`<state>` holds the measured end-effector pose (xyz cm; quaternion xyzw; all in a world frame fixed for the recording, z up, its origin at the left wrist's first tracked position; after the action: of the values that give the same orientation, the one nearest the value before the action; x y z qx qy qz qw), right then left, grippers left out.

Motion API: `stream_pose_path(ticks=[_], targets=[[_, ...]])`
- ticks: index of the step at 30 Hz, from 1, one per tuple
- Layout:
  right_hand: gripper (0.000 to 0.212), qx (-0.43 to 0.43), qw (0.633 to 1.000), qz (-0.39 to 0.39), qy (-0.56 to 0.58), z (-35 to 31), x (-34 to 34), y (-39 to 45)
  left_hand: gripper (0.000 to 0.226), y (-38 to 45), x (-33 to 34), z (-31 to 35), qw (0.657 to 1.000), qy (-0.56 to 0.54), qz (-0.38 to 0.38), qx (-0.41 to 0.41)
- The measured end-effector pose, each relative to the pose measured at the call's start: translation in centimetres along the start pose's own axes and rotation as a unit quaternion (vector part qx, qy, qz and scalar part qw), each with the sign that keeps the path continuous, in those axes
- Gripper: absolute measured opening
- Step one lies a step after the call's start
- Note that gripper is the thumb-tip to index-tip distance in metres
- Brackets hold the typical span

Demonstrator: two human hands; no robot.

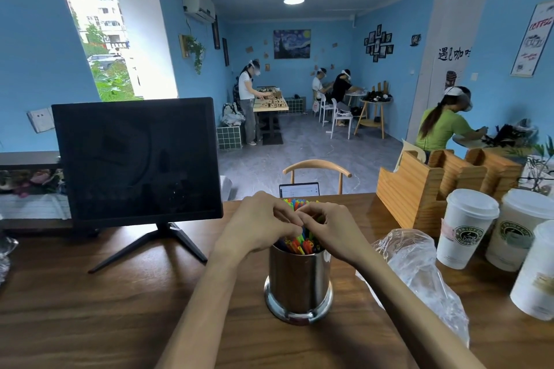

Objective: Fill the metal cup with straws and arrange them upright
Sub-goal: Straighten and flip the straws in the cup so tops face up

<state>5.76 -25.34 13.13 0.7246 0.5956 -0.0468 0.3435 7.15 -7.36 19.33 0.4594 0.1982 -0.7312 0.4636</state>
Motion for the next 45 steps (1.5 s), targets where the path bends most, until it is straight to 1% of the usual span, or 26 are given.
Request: stream_pose_path(ticks=[4, 9, 12, 14, 19, 20, 22, 25, 28, 31, 33, 34, 36, 39, 41, 42, 44, 45], targets=[[0.023, 0.004, 1.000, -0.005, -0.001, -0.1, 0.0, 0.0, 0.014, 0.4, -0.3, -0.3, 0.998, -0.027, 0.009, -0.055], [0.020, 0.002, 1.000, 0.001, 0.004, -0.2, 0.1, -0.1, 0.011, 0.3, 0.1, 0.6, 0.997, 0.025, -0.003, -0.071], [0.020, 0.005, 1.000, -0.003, 0.006, -0.2, 0.1, -0.1, 0.010, 0.7, -0.4, 1.0, 0.996, 0.042, 0.006, -0.080], [0.020, 0.010, 1.000, -0.003, 0.007, -0.2, 0.1, -0.1, 0.013, 1.1, -0.8, 1.2, 0.996, 0.032, 0.027, -0.083], [0.022, 0.020, 0.999, 0.009, 0.038, -0.3, -0.4, -0.3, 0.003, 1.3, -1.4, 1.3, 0.993, 0.037, 0.089, -0.071], [0.023, 0.020, 0.998, 0.011, 0.051, -0.4, -0.5, -0.4, 0.004, 1.2, -1.6, 1.3, 0.991, 0.029, 0.109, -0.065], [0.028, 0.020, 0.996, 0.009, 0.083, -0.7, -0.6, -0.6, 0.004, 1.0, -2.2, 1.3, 0.986, -0.035, 0.155, -0.057], [0.032, 0.020, 0.990, -0.007, 0.137, -1.4, -0.6, -0.9, 0.005, 0.5, -3.4, 1.5, 0.955, -0.141, 0.255, -0.046], [0.027, -0.002, 0.992, -0.017, 0.122, -1.8, -0.4, -1.0, 0.003, 0.0, -4.7, 1.8, 0.922, -0.195, 0.333, -0.022], [0.018, -0.028, 0.993, -0.018, 0.114, -2.3, -0.4, -0.8, 0.008, -0.5, -5.7, 1.7, 0.889, -0.242, 0.389, 0.007], [0.017, -0.028, 0.986, -0.035, 0.158, -2.7, -0.6, -0.6, 0.010, -0.7, -6.1, 1.4, 0.870, -0.273, 0.410, 0.018], [0.017, -0.027, 0.982, -0.037, 0.185, -3.1, -0.9, -0.4, 0.011, -0.7, -6.1, 1.2, 0.862, -0.298, 0.409, 0.020], [0.014, -0.010, 0.964, -0.009, 0.266, -3.7, -2.1, -0.3, 0.011, -0.6, -6.1, 0.4, 0.848, -0.366, 0.383, 0.014], [0.016, 0.043, 0.910, 0.048, 0.410, -3.8, -4.1, 0.2, 0.018, -0.6, -5.6, -1.3, 0.832, -0.465, 0.303, -0.013], [0.020, 0.089, 0.858, 0.066, 0.501, -3.7, -4.6, 0.7, 0.024, -0.6, -4.7, -2.1, 0.815, -0.535, 0.220, -0.028], [0.022, 0.114, 0.828, 0.073, 0.544, -3.8, -4.7, 0.9, 0.023, -0.6, -4.1, -2.3, 0.801, -0.572, 0.172, -0.033], [0.017, 0.151, 0.761, 0.089, 0.625, -4.0, -4.6, 1.2, 0.025, -0.7, -3.0, -2.4, 0.773, -0.629, 0.076, -0.032], [0.014, 0.162, 0.729, 0.101, 0.658, -4.0, -4.5, 1.3, 0.032, -0.7, -2.5, -2.3, 0.760, -0.648, 0.037, -0.025]])
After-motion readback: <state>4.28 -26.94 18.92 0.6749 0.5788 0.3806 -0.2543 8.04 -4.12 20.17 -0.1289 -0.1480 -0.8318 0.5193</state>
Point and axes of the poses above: each hand's wrist, its own y-axis towards the middle knuckle, its own x-axis out of the palm, z = x × y, the point moved 3 cm from there along y, towards the middle knuckle, and after that the axes turned 13 degrees about y, right-handed, at the moved point
